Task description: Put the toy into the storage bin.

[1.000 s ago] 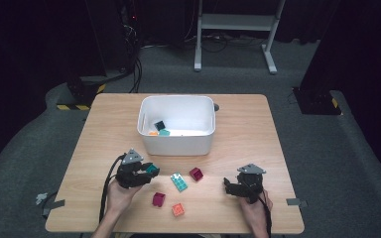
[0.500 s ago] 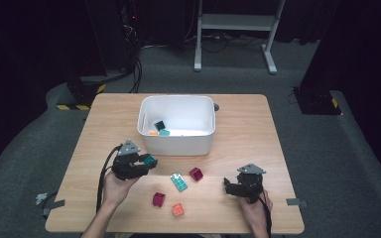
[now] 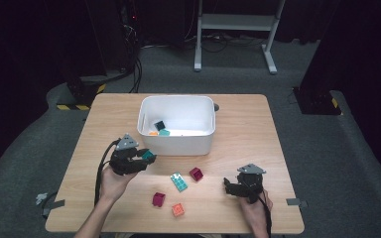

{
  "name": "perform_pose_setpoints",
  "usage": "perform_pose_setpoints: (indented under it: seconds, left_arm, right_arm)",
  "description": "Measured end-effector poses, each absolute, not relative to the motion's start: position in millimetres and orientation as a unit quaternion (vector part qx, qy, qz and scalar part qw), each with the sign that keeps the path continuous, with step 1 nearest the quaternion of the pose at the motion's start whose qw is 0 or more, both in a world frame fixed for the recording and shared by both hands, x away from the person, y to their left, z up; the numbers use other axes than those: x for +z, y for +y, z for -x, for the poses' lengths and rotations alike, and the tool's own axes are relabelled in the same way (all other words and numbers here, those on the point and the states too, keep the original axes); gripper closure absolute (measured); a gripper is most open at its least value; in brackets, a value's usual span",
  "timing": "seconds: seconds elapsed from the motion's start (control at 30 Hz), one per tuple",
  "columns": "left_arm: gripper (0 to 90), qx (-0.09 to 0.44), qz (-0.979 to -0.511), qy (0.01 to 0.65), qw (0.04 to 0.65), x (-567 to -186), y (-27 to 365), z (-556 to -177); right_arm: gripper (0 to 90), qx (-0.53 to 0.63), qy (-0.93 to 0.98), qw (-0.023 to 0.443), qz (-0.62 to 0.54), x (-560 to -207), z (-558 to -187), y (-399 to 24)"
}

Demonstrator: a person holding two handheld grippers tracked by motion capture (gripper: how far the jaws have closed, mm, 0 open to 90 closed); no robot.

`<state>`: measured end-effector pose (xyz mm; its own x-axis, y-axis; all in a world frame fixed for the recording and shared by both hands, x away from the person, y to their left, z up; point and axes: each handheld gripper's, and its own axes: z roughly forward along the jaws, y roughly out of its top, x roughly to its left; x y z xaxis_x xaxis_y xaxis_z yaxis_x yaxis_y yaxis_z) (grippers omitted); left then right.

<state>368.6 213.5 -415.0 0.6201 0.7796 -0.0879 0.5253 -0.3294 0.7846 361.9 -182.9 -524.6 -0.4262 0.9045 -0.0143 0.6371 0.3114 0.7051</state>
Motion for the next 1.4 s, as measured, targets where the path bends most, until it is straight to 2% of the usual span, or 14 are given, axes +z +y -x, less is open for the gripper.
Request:
perform_pose_setpoints:
  seconds: [0.27,1.4]
  left_arm:
    - [58.4,0.144,-0.796,0.404,0.428,-400.9,215.0,-373.9]
    - [58.4,0.156,-0.784,0.401,0.446,-342.7,215.9,-408.1]
  right_arm:
    - [13.7,0.319,0.782,0.210,-0.492,-524.6,-362.0,-182.9]
    - [13.7,0.319,0.782,0.210,-0.492,-524.6,-362.0,-182.9]
